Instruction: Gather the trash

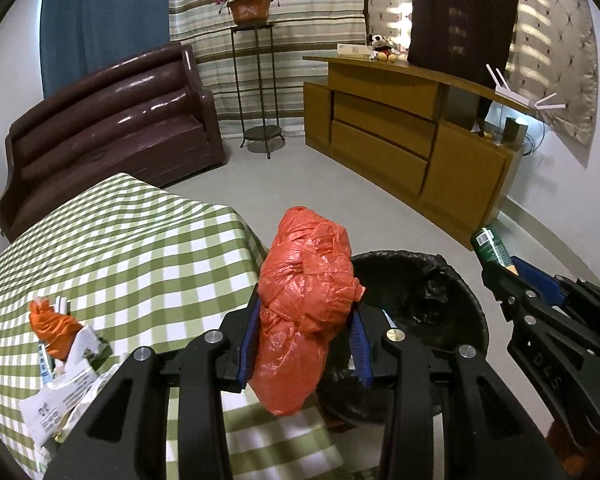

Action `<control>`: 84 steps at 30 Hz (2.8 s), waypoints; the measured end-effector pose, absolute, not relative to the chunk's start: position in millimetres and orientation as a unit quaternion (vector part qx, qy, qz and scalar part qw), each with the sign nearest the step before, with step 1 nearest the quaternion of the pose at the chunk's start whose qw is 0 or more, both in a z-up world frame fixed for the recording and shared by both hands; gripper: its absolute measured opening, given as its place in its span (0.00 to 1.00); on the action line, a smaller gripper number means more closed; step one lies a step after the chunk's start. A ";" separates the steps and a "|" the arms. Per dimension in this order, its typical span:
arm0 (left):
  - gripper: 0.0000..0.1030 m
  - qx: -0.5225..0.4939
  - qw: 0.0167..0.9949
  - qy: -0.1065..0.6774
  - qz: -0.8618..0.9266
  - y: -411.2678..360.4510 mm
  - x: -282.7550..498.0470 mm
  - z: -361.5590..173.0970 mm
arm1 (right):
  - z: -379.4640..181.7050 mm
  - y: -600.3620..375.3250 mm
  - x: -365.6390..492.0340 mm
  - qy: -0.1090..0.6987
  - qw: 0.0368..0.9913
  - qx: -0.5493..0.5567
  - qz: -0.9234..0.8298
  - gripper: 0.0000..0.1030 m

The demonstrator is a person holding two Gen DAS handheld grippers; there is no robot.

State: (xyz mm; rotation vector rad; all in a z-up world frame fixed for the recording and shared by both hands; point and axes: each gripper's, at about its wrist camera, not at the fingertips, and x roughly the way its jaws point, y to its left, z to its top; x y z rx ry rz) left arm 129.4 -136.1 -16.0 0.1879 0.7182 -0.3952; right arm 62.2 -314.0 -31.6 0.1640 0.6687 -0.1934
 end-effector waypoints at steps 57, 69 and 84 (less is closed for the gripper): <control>0.57 0.064 0.928 0.356 -0.085 5.2 89.6 10.2 | -11.9 -208.1 47.4 0.338 0.939 0.066 0.001 0.36; 0.57 0.038 0.931 0.362 -0.008 99.1 81.3 6.6 | -7.9 -121.3 48.0 0.348 0.934 0.043 0.070 0.37; 0.57 0.006 0.923 0.380 0.051 179.8 80.2 -7.4 | -17.5 -46.9 55.4 0.368 0.924 0.004 0.106 0.46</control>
